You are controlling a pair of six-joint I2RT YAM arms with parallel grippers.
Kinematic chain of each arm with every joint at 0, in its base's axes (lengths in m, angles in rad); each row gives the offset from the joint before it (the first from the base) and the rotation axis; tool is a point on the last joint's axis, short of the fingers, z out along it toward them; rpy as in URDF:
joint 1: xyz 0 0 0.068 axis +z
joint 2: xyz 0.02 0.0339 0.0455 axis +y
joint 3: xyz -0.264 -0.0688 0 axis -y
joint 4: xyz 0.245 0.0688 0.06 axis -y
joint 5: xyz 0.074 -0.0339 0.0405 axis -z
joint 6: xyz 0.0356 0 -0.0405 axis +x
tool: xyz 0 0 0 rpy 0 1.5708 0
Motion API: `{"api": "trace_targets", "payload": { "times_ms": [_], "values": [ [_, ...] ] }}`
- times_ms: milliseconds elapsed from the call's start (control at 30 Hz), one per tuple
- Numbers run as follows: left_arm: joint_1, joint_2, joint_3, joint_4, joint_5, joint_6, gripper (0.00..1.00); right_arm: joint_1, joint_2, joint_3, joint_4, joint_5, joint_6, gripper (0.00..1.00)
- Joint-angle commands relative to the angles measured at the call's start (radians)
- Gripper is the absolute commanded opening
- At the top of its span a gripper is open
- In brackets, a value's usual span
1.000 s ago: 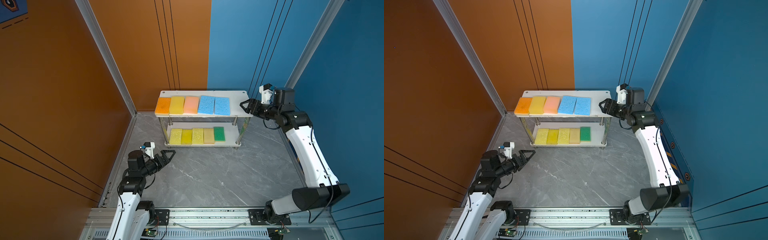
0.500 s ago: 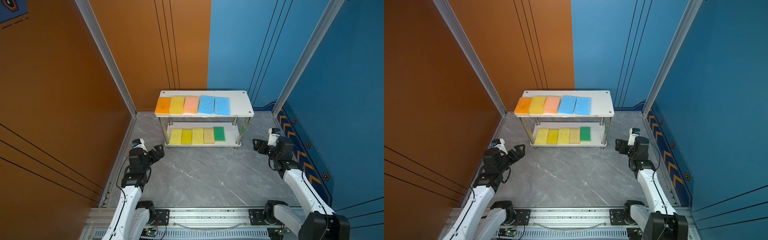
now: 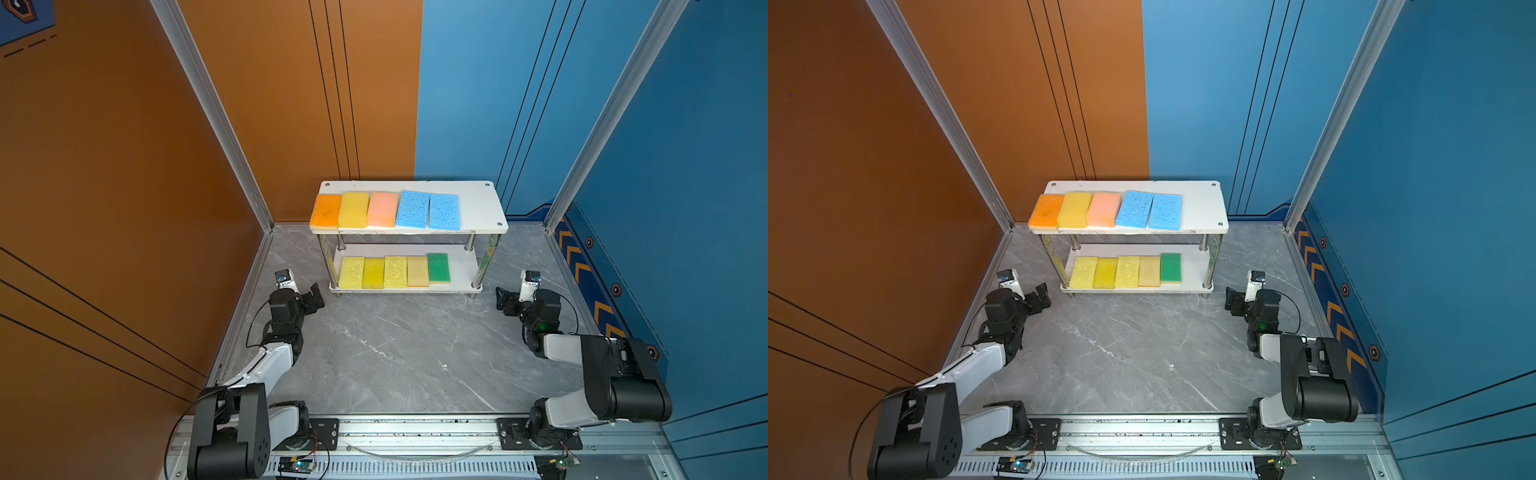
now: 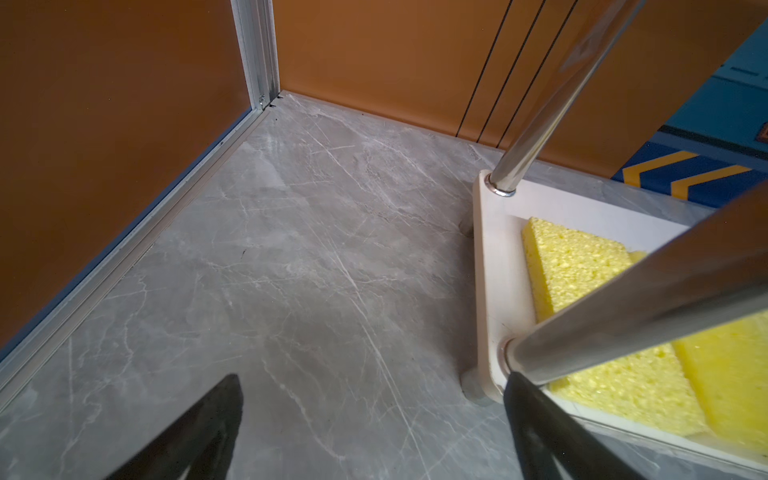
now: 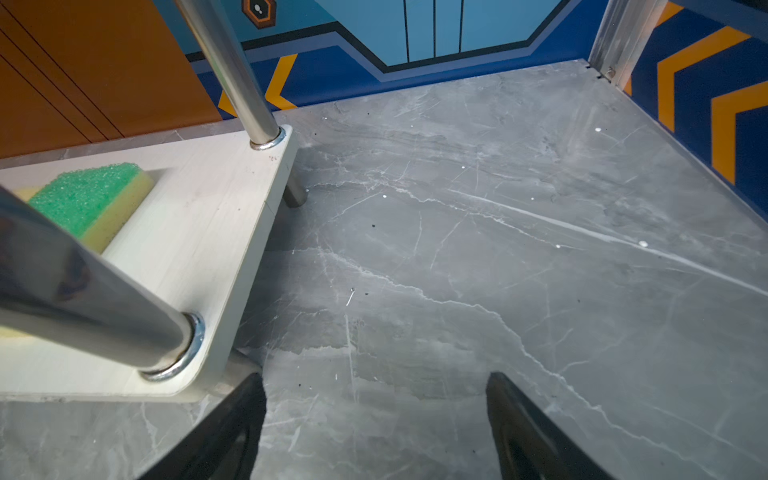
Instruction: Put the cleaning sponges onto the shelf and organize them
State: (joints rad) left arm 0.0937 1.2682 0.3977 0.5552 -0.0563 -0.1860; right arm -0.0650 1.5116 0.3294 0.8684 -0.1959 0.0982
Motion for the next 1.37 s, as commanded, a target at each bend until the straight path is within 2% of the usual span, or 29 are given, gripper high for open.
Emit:
{"api": "trace_targets", "payload": {
  "times_ms": [0, 67, 167, 233, 267, 333, 367, 433, 533, 1067, 1333],
  "values": [
    [0.006, 0.128, -0.017, 0.209, 0.008, 0.064, 0.98, 0.017, 0.053, -0.070, 0.291, 0.053, -0.031, 0.85],
    [-0.006, 0.186, -0.011, 0.257, 0.029, 0.088, 0.98, 0.014, 0.035, -0.069, 0.261, 0.072, -0.029, 0.86],
    [-0.086, 0.224, -0.020, 0.301, 0.000, 0.177, 0.98, 0.020, 0.042, -0.044, 0.226, 0.073, -0.031, 0.87],
    [-0.146, 0.297, -0.081, 0.511, -0.045, 0.242, 0.98, 0.028, 0.038, -0.018, 0.171, 0.090, -0.037, 0.88],
    [-0.172, 0.313, -0.096, 0.552, -0.080, 0.266, 0.98, 0.035, 0.042, -0.003, 0.153, 0.103, -0.038, 0.88],
    [-0.190, 0.289, -0.091, 0.501, -0.129, 0.267, 0.98, 0.041, 0.035, 0.032, 0.068, 0.117, -0.043, 0.89],
    [-0.192, 0.300, -0.088, 0.511, -0.140, 0.262, 0.98, 0.050, 0.036, 0.034, 0.062, 0.139, -0.046, 0.95],
    [-0.178, 0.303, -0.060, 0.473, -0.171, 0.238, 0.98, 0.056, 0.036, 0.036, 0.057, 0.158, -0.046, 1.00],
    [-0.128, 0.296, -0.023, 0.382, -0.156, 0.177, 0.98, 0.056, 0.036, 0.037, 0.058, 0.159, -0.045, 1.00],
    [-0.133, 0.294, -0.027, 0.384, -0.164, 0.179, 0.98, 0.058, 0.035, 0.036, 0.060, 0.163, -0.046, 1.00],
    [-0.134, 0.294, -0.027, 0.384, -0.165, 0.179, 0.98, 0.072, 0.035, 0.034, 0.060, 0.205, -0.050, 1.00]
  ]
}}
